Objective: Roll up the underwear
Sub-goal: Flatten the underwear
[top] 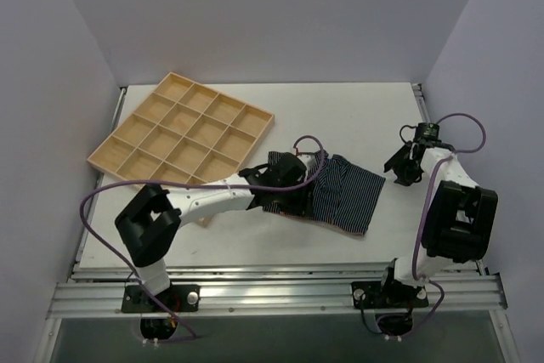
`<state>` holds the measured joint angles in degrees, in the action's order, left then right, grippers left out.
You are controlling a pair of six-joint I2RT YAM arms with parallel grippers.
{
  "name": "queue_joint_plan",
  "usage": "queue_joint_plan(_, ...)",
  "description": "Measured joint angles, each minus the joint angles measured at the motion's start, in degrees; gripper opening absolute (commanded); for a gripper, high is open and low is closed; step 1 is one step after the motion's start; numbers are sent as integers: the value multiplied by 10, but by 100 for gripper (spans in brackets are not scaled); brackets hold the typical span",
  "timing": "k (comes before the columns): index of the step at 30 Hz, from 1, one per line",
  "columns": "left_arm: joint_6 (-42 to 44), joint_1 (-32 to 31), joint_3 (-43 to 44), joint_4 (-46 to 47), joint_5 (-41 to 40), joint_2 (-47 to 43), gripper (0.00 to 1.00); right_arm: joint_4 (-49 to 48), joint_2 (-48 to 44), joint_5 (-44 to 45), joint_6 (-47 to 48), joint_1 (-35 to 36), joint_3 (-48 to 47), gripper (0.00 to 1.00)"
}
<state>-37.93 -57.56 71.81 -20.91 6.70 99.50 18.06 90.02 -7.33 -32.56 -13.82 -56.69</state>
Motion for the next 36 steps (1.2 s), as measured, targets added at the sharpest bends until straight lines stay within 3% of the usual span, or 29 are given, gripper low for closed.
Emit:
queue_joint_plan(5, -20, 29, -5, 12, 3, 63, 52, -37, 29, -26, 16, -8, 5, 40)
queue_joint_plan(18, -7, 119, -10, 31, 50, 110, 52, -89, 67, -44, 39, -7, 33, 35)
queue_joint_plan(20, 0, 127, 9, 31, 59, 125, 52, -90, 68, -43, 42, -7, 33, 31)
queue_joint_plan(25, 28, 149, 68, 24, 76, 166, 52, -93, 68, -33, 41, -7, 39, 1)
queue_joint_plan(32, 71, 155, 84, 9, 59, 160, 56, -99, 22, -21, 10, -4, 92, 0)
queue_joint_plan(36, 84, 104, 41, 12, 27, 84, 57, -92, -11, -21, -5, -3, 127, 0)
